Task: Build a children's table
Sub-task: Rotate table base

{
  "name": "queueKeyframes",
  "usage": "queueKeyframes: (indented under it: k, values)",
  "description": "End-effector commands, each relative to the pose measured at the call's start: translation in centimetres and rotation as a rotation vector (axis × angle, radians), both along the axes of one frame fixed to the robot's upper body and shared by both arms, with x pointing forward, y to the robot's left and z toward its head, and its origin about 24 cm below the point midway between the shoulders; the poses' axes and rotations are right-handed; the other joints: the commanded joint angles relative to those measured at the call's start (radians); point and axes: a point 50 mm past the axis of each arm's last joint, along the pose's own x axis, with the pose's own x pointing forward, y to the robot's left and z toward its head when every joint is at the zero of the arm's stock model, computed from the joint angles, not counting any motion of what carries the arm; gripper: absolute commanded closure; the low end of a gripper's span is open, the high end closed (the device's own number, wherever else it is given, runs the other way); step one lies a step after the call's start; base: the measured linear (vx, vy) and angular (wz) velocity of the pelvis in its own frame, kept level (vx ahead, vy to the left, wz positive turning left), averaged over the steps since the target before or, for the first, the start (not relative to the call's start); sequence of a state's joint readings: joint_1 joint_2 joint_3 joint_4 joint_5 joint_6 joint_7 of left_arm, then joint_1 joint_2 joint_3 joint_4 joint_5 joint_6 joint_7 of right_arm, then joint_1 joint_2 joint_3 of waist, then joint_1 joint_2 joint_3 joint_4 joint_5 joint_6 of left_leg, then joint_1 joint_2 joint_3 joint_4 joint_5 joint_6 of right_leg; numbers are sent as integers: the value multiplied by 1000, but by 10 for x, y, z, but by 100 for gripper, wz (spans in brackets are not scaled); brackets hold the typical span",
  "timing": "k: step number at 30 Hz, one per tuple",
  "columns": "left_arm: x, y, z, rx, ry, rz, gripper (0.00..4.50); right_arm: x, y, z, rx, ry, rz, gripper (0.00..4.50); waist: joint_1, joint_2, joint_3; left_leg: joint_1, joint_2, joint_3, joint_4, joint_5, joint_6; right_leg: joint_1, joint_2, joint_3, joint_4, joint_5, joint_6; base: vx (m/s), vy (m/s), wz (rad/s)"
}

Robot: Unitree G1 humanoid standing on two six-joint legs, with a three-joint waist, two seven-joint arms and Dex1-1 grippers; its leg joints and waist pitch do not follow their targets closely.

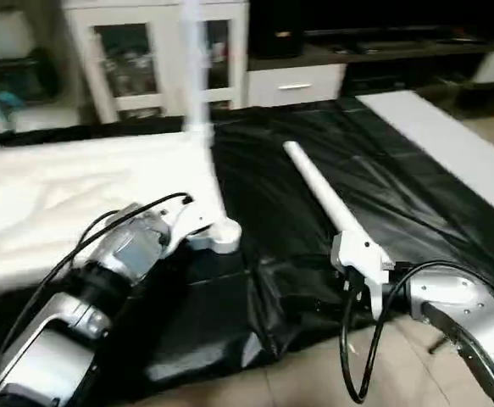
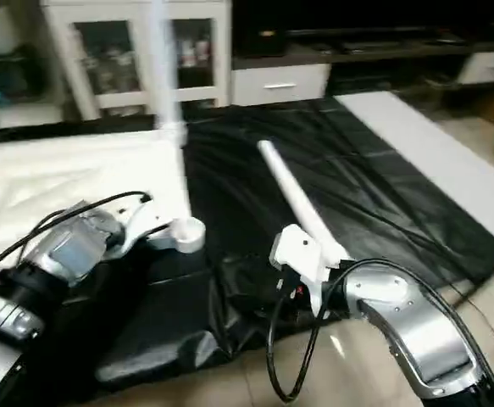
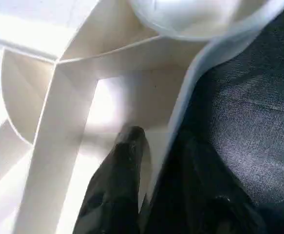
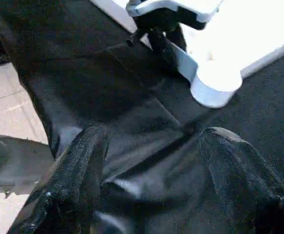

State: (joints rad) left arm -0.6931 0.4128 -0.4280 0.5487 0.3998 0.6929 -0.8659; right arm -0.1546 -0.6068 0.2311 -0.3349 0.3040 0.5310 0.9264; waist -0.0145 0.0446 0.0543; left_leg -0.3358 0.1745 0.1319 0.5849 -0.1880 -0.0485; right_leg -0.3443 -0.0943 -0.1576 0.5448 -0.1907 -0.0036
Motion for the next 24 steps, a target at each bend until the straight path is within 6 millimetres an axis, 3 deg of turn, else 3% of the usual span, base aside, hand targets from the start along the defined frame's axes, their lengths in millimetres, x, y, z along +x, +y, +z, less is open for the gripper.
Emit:
queueKeyframes:
  k: [1,2,3,4,5,6,7,8,9,11,13,14,16,18,21,24]
  values:
    - [-15,25,-24,104,69,136,358,3,0,3,-4,-23,-4,128,57,19,-20,-93,85,-23,-230,-1013,-67,85,-6,43,135,-159,-54,-94,6,-5]
    - [-15,29,-23,111,60,152,362,3,-1,2,-3,-25,-7,128,51,3,-27,-63,77,-22,-228,-973,-44,66,-6,78,150,-176,-45,-21,-58,0]
    - [-15,29,-23,112,58,153,368,4,-1,2,-3,-26,-9,128,51,-72,-36,22,23,-33,-85,-666,-64,-23,-84,143,-5,-752,1,-21,-58,0]
    - [-15,30,-22,112,53,154,368,4,-1,2,-3,-27,-11,128,59,-75,-43,2,-23,-38,66,-204,-8,-28,-161,170,-91,-963,-21,44,-90,-24]
    - [-15,29,-21,102,49,152,374,5,-1,2,-4,-29,-14,128,73,-72,-48,-61,-13,-52,44,-95,-1,38,-163,173,-60,-884,-20,94,-37,-54]
    - [-14,23,-19,66,36,133,374,6,-1,2,-3,-34,-19,128,93,-45,-52,-78,13,-55,-40,-43,-25,48,-109,131,-23,-611,-37,94,-37,-54]
    - [-12,11,-17,-17,12,83,377,8,-1,2,-1,-43,-29,128,76,-40,-60,-49,30,-58,-52,-75,-1,19,-67,120,-2,-369,-84,53,-8,-31]
    - [-12,5,-15,-56,4,49,382,9,-1,3,-1,-49,-34,128,71,-37,-58,-45,33,-55,-53,-100,12,17,-61,119,-3,-312,-113,0,0,0]
    - [-13,0,-14,-74,11,27,382,11,-1,4,2,-61,-49,128,68,-35,-56,-36,32,-42,-57,-188,28,16,-64,116,-12,-315,-176,0,0,0]
    - [-13,-3,-14,-71,16,7,382,14,-2,5,7,-75,-68,128,75,-29,-53,-26,37,-31,-59,-237,30,7,-69,120,-23,-380,-186,0,0,0]
    - [-11,-6,-12,-84,-8,12,382,19,-3,6,16,-92,-105,128,77,-28,-54,-28,43,-25,-65,-249,26,9,-67,119,-23,-384,-182,0,0,0]
    - [-10,-6,-12,-89,-13,14,361,20,-3,6,18,-95,-111,128,80,-27,-54,-26,45,-24,-66,-249,23,8,-67,120,-23,-373,-181,0,0,0]
    - [-9,-8,-11,-101,-14,-5,338,21,-4,6,18,-103,-125,128,87,-24,-58,-17,50,-17,-70,-241,25,5,-66,123,-20,-293,-199,0,0,0]
    - [-10,-13,-10,-144,-23,-83,335,22,-5,6,20,-106,-138,128,92,-24,-60,-20,54,-13,-70,-212,29,9,-67,126,-14,-225,-209,0,0,0]
    - [-11,-15,-9,-158,-53,-157,295,22,-6,5,18,-109,-155,128,106,-22,-70,-20,57,-4,-62,-109,48,14,-68,125,6,-53,-234,0,0,0]
    - [-13,-15,-10,-151,-52,-187,292,23,-6,5,22,-112,-160,128,108,-23,-72,-21,57,-3,-60,-73,61,17,-69,124,13,14,-244,0,0,0]
